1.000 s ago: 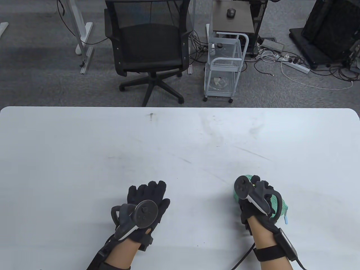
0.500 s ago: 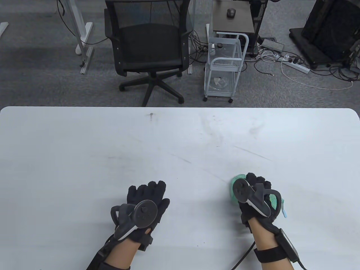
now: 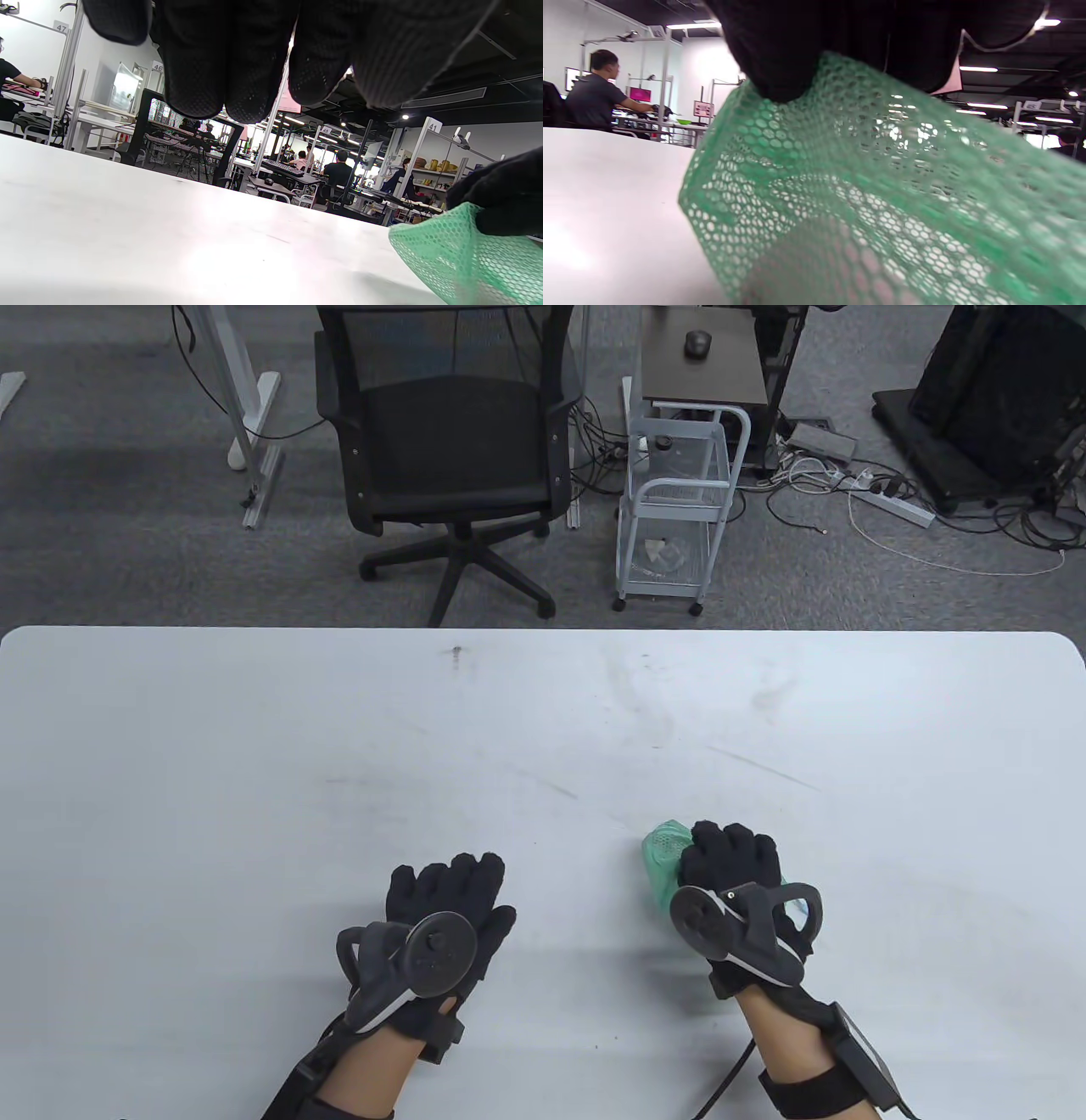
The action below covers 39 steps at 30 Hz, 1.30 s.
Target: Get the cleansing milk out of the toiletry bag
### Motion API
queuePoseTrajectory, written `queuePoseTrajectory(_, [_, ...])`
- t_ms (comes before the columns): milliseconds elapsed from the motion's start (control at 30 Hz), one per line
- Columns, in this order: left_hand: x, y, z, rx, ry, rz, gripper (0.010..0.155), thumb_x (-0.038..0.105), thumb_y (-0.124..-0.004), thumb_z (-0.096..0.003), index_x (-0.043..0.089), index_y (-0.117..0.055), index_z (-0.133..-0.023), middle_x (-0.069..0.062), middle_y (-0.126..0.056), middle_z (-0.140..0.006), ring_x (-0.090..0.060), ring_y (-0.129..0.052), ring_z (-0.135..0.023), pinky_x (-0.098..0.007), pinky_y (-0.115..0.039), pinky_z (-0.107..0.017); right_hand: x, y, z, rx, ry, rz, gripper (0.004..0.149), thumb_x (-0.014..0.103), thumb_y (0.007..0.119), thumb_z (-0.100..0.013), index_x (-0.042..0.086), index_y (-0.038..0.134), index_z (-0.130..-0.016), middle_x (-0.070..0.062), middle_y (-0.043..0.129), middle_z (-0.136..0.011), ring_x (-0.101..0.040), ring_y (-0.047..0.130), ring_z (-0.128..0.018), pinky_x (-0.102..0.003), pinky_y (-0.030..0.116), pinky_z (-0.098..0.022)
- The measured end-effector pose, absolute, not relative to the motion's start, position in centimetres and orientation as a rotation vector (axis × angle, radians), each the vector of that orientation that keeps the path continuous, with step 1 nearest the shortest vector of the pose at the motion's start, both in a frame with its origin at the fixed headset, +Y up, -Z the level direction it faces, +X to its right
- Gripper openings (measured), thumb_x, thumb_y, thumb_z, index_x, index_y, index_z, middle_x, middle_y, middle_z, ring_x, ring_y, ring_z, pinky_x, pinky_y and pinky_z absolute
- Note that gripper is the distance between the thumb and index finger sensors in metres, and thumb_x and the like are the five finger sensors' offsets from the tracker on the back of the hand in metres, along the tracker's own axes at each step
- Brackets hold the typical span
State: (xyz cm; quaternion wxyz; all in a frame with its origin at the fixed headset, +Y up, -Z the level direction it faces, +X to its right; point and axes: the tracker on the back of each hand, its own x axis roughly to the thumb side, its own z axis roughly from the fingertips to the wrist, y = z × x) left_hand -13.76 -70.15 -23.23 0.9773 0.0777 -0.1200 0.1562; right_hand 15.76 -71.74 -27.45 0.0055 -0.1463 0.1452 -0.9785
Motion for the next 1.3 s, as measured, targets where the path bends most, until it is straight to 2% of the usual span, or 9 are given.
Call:
queuePoseTrajectory(567, [-10.8, -70.4, -22.1, 0.144, -0.364, 0.303, 0.062, 0.052, -0.087, -0.0483, 0.026, -0.079, -0.104, -0.01, -0.088, -0.107, -0.044, -0.089, -0.093, -0.068, -0.056, -0.074, 9.6, -70.9, -23.0, -0.913, 0.61, -2.956, 0.034, 0.023, 0.092, -0.05, 0.004, 0.095, -0.078, -0.021, 0.086, -0.1, -0.059, 0.083, -0.084, -0.073, 0.063, -0.062])
queuePoseTrajectory(1000, [-9.6, -71.4, -22.2, 0.136, -0.411, 0.264, 0.063, 0.052, -0.09, -0.0462, 0.028, -0.079, -0.103, -0.008, -0.087, -0.108, -0.042, -0.09, -0.095, -0.068, -0.057, -0.074, 7.7, -71.4, -22.0, -1.05, 0.669, -2.893, 0.035, 0.025, 0.092, -0.049, 0.005, 0.095, -0.077, -0.021, 0.086, -0.1, -0.059, 0.083, -0.085, -0.073, 0.064, -0.061])
queuePoseTrajectory(1300, [-9.3, -71.8, -22.5, 0.135, -0.404, 0.237, 0.054, 0.045, -0.094, -0.0455, 0.024, -0.089, -0.094, -0.007, -0.095, -0.101, -0.041, -0.097, -0.087, -0.068, -0.059, -0.073, 6.9, -71.7, -21.6, -1.111, 0.656, -2.911, 0.035, 0.025, 0.092, -0.049, 0.005, 0.095, -0.077, -0.021, 0.084, -0.103, -0.059, 0.083, -0.085, -0.073, 0.064, -0.062])
